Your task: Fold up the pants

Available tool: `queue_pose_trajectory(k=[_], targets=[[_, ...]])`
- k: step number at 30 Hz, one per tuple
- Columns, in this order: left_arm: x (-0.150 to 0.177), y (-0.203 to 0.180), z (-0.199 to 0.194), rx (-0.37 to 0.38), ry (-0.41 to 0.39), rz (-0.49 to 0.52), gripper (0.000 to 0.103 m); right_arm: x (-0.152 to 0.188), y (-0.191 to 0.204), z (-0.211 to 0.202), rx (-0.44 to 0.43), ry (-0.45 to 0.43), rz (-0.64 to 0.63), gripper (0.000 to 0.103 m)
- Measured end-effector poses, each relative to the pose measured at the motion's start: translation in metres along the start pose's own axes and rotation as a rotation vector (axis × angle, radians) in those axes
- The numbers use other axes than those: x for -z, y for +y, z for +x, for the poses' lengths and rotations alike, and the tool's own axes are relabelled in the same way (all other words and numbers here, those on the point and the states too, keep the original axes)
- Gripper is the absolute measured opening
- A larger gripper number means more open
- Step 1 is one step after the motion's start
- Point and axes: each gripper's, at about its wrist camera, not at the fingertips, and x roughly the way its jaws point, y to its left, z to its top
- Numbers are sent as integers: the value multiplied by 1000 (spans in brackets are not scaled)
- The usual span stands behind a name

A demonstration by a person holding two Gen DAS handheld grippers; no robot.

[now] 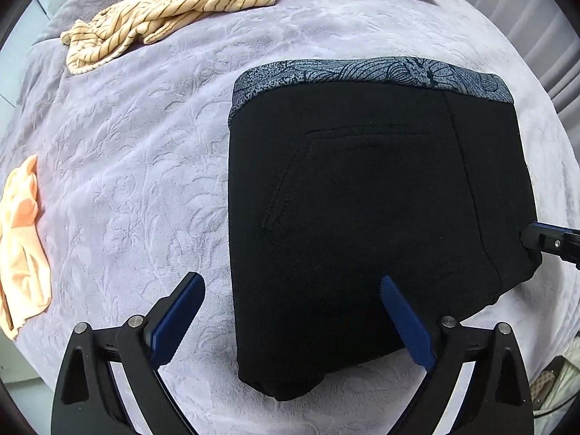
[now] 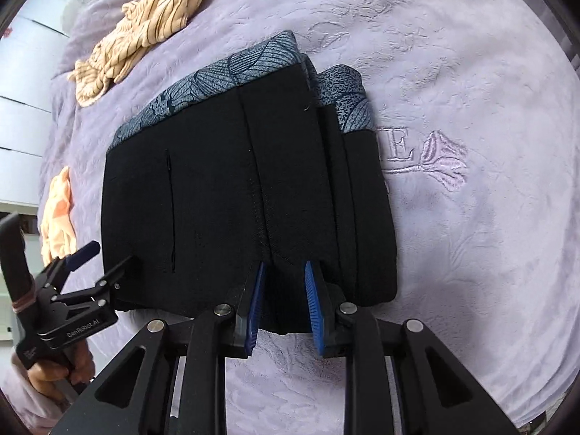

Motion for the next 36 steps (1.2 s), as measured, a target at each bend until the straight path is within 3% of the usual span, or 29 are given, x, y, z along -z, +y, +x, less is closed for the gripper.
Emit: queue_pose_trajectory(k=[10, 16, 20, 22, 25, 29, 33, 34, 36], targets=[[8, -7, -9, -10, 17, 7, 98, 2, 3, 1, 17, 2, -41, 25], [-28, 22, -21, -34, -42, -44, 98, 2, 1, 3, 12, -2, -38, 25], [-58, 45, -6, -20, -21, -134, 98, 4, -1, 4, 12, -10, -37, 25], [-61, 42, 11, -42, 2, -119, 99, 5, -1, 4, 15, -15, -38, 25], [-55, 36, 14, -83, -30, -102, 102, 6, 1, 4, 16, -14, -46, 26], [-52, 39, 6, -53, -21, -82, 102, 6, 3, 2, 15, -9, -68, 27], [-50, 44, -2, -32, -15, -41, 102, 4, -5, -10, -60, -15, -52, 27], [-48, 45, -3, -24, -11, -35, 102, 2, -10, -13, -79, -18, -42, 33], [-45, 47, -3, -7, 1, -32, 102, -2, -21, -20, -72, -24, -24, 55]])
